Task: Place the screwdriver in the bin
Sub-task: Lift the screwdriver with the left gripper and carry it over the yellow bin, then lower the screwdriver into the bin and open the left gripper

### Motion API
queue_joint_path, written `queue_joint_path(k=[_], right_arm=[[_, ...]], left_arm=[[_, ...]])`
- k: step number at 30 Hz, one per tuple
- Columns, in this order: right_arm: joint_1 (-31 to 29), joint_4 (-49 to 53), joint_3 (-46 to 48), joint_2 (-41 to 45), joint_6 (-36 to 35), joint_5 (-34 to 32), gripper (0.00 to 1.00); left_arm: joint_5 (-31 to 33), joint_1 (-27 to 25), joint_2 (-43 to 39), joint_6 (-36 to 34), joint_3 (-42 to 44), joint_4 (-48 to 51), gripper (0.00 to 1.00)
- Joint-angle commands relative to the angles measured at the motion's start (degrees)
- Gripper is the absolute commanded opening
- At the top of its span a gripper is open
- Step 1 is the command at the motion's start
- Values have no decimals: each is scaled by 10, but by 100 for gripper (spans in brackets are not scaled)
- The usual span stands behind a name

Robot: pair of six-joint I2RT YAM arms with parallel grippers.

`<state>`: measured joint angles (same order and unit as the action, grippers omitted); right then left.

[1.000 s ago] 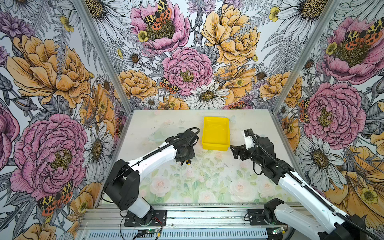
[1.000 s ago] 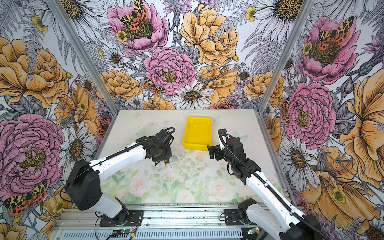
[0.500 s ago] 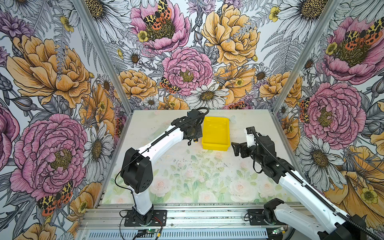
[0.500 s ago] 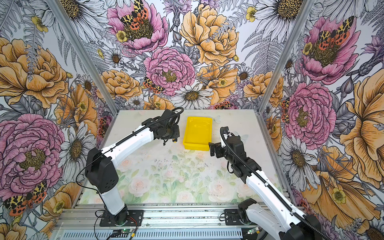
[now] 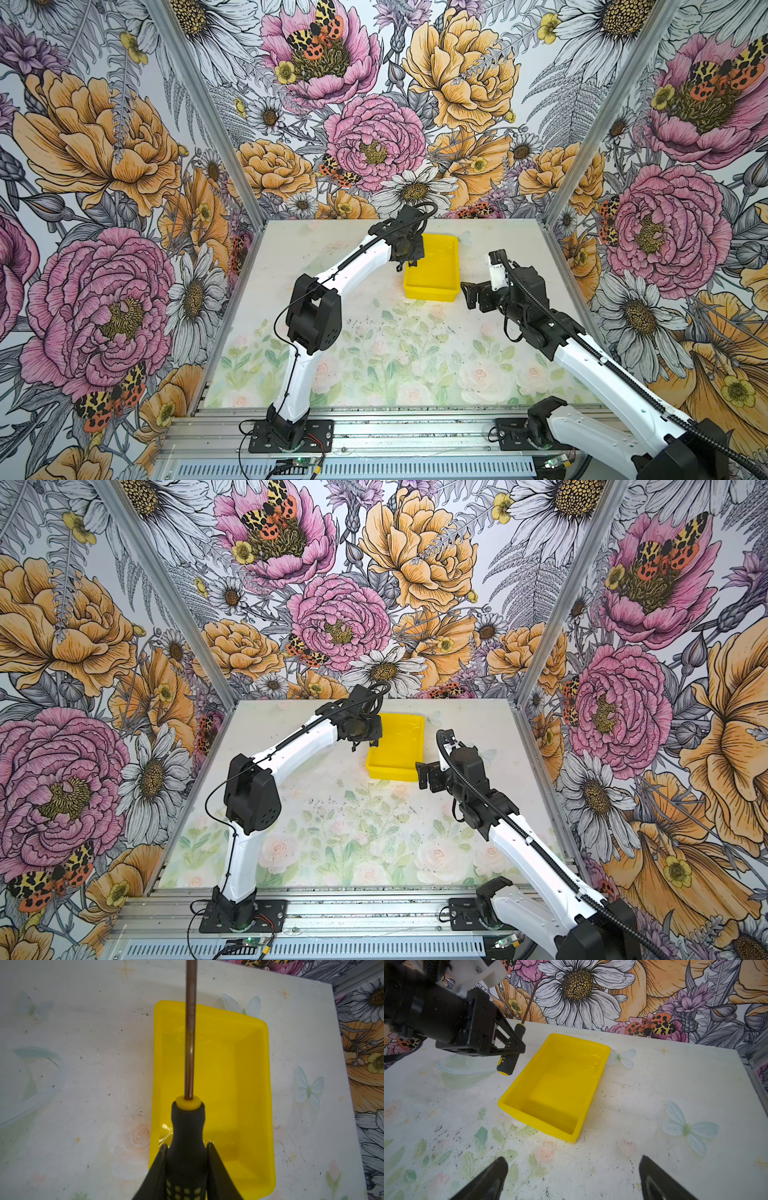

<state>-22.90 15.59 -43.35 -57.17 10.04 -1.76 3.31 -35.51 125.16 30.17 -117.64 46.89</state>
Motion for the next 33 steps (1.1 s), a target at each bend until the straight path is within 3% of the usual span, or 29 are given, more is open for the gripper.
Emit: queue_joint_path(k=[1, 9, 33], right_arm=[[4, -6, -18, -3, -1, -7, 100], [12, -7, -17, -8, 1, -14, 99], [21, -3, 8, 27, 2, -21, 99]], left_arm=[[-28, -8, 32, -14, -48, -13, 5], [-49, -25, 102, 19, -93, -12, 5], [-24, -39, 163, 52, -78, -11, 6]])
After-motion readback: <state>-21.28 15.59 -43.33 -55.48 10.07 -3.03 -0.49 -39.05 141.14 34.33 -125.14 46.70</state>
